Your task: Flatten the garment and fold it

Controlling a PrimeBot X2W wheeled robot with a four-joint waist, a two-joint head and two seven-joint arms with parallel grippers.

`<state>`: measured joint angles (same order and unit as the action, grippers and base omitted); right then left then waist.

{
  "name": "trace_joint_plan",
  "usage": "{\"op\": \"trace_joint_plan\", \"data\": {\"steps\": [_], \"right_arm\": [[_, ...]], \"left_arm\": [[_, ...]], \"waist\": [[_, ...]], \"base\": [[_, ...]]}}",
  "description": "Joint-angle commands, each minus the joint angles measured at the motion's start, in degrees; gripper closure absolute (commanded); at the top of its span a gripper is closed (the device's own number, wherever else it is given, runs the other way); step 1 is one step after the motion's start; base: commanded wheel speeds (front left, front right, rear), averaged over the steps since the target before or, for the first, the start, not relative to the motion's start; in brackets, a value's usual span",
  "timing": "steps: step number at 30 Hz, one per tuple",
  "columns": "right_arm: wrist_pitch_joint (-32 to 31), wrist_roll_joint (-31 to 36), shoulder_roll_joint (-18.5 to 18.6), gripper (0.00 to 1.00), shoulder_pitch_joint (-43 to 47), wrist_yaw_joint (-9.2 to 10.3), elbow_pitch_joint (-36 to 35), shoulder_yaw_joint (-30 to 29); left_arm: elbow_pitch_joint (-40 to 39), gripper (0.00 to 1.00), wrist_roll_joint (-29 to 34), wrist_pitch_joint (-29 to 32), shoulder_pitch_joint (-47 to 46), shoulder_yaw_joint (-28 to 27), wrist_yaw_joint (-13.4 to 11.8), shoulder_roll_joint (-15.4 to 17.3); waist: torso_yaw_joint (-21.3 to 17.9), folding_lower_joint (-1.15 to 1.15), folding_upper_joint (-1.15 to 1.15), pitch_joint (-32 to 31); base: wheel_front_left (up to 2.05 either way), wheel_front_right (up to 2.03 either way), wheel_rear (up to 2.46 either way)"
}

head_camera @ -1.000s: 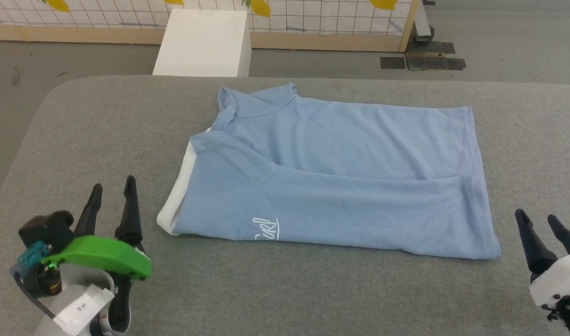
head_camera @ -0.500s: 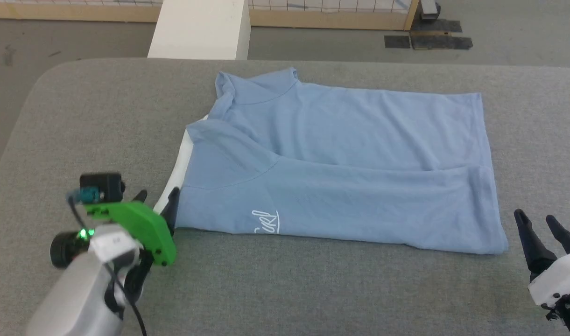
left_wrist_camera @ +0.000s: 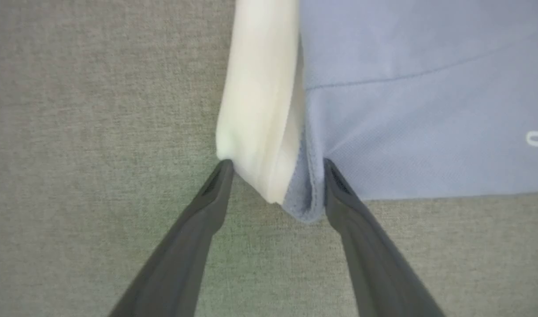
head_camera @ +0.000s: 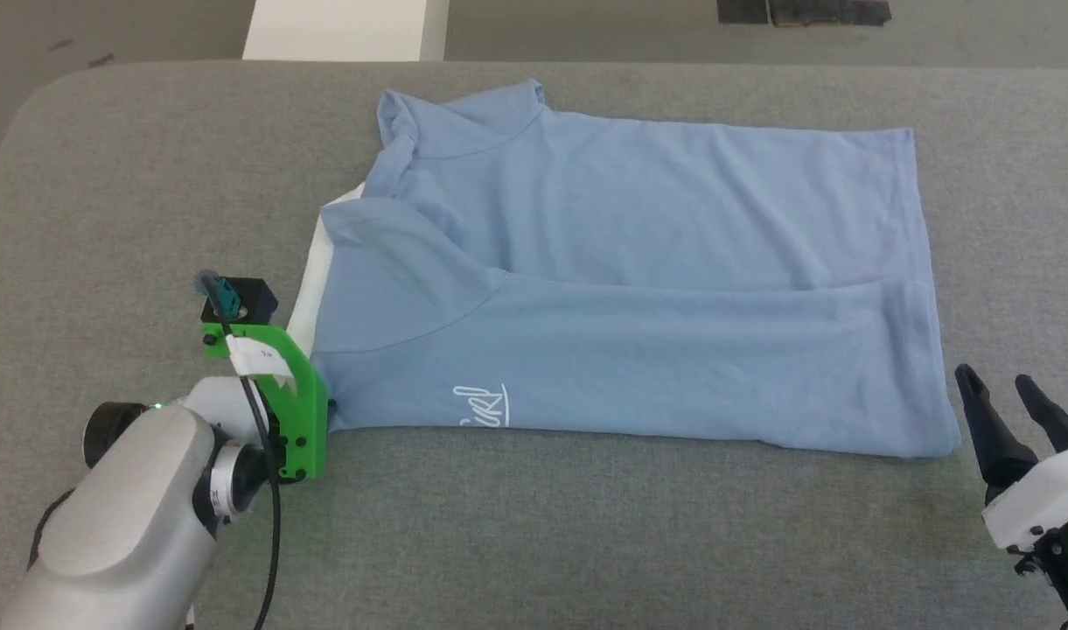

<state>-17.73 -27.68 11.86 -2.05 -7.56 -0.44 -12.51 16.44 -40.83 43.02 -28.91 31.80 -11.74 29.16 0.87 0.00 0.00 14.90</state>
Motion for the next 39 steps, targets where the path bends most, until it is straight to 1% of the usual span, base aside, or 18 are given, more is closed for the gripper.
{"op": "trace_joint_plan", "data": {"steps": [1, 5, 6, 7, 8, 11, 14, 17, 20, 24, 29, 31, 33, 39], "right_arm": [[-0.21, 0.39, -0.21, 0.0, -1.22, 0.08, -0.41, 0.18], [-0.26, 0.49, -0.38, 0.0, -1.89, 0.08, -0.55, 0.54], [-0.27, 0.51, -0.39, 0.0, -2.02, 0.08, -0.56, 0.62], [-0.27, 0.52, -0.39, 0.0, -2.13, 0.08, -0.59, 0.63], [-0.29, 0.54, -0.4, 0.0, -2.25, 0.08, -0.63, 0.61], [-0.53, 0.7, -0.31, 0.0, -2.66, 0.08, -0.79, 0.58], [-1.37, 1.38, 0.16, 0.0, -3.04, 0.08, -0.99, 0.69], [-4.76, 3.09, 0.73, 0.0, -3.33, 0.08, -1.03, 0.64], [-11.87, 5.6, 0.88, 0.0, -3.99, 0.08, -1.62, 0.55], [-24.46, 9.46, 0.64, 0.0, -6.32, 0.08, -3.49, 0.79], [-39.7, 14.68, 1.45, 0.0, -9.52, 0.08, -4.62, 2.78], [-43.89, 16.7, 2.48, 0.0, -10.01, 0.08, -4.57, 3.76], [-46.84, 17.21, 2.59, 0.0, -10.33, 0.08, -4.28, 4.18], [-51.07, 17.81, 2.89, 0.0, -10.32, 0.08, -2.22, 6.78]], "left_arm": [[1.56, 0.0, -0.08, 1.4, -0.19, 0.51, -0.43, 0.25], [4.27, 0.0, -2.7, 4.08, 0.95, 0.44, -0.29, -0.9], [4.58, 0.38, -3.54, 4.52, 1.35, 0.31, -0.15, -1.33], [4.67, 0.81, -3.95, 4.7, 1.57, 0.32, 0.07, -1.55], [4.74, 1.0, -4.76, 5.04, 1.89, 0.18, 0.35, -1.94], [4.48, 1.0, -6.08, 5.03, 2.29, -0.29, 0.98, -2.43], [3.79, 1.0, -6.86, 3.79, 2.33, -1.18, 1.37, -2.65], [2.5, 1.0, -7.46, 2.61, 2.44, -2.12, 1.41, -2.65], [0.75, 1.0, -7.84, 1.6, 2.69, -3.06, 1.13, -2.32], [-1.96, 1.0, -7.61, 1.08, 2.92, -3.59, 0.66, -1.39], [-4.64, 1.0, -7.47, 1.12, 2.37, -3.83, 0.15, -1.07], [-5.47, 1.0, -7.37, 1.17, 2.12, -3.74, 0.02, -1.13], [-6.24, 1.0, -7.25, 1.18, 1.9, -3.69, -0.19, -1.17], [-7.39, 1.0, -7.4, 0.66, 1.87, -3.91, -0.34, -1.25]], "waist": [[-0.66, 0.0, 0.0, 1.26], [-1.13, 0.0, 0.0, 2.2], [-1.17, 0.0, 0.0, 2.33], [-1.19, 0.0, 0.0, 2.44], [-1.16, 0.0, 0.0, 2.54], [-1.07, 0.0, 0.0, 2.51], [-0.9, 0.0, 0.0, 1.99], [-0.82, 0.0, 0.0, 1.31], [-0.9, 0.0, 0.0, 0.89], [-1.0, 0.0, 0.0, 1.24], [-0.08, 0.0, 0.0, 2.66], [0.48, 0.0, 0.0, 3.25], [0.99, 0.0, 0.0, 3.94], [1.97, 0.0, 0.0, 5.59]], "base": [[0.0, 0.0, 0.0], [0.0, 0.0, 0.0], [0.0, 0.0, 0.0], [0.0, 0.0, 0.0], [0.0, 0.0, 0.0], [0.0, 0.0, 0.0], [0.0, 0.0, 0.0], [0.0, 0.0, 0.0], [0.0, 0.0, 0.0], [0.0, 0.0, 0.0], [0.0, 0.0, 0.0], [0.0, 0.0, 0.0], [0.0, 0.0, 0.0], [0.0, 0.0, 0.0]]}}
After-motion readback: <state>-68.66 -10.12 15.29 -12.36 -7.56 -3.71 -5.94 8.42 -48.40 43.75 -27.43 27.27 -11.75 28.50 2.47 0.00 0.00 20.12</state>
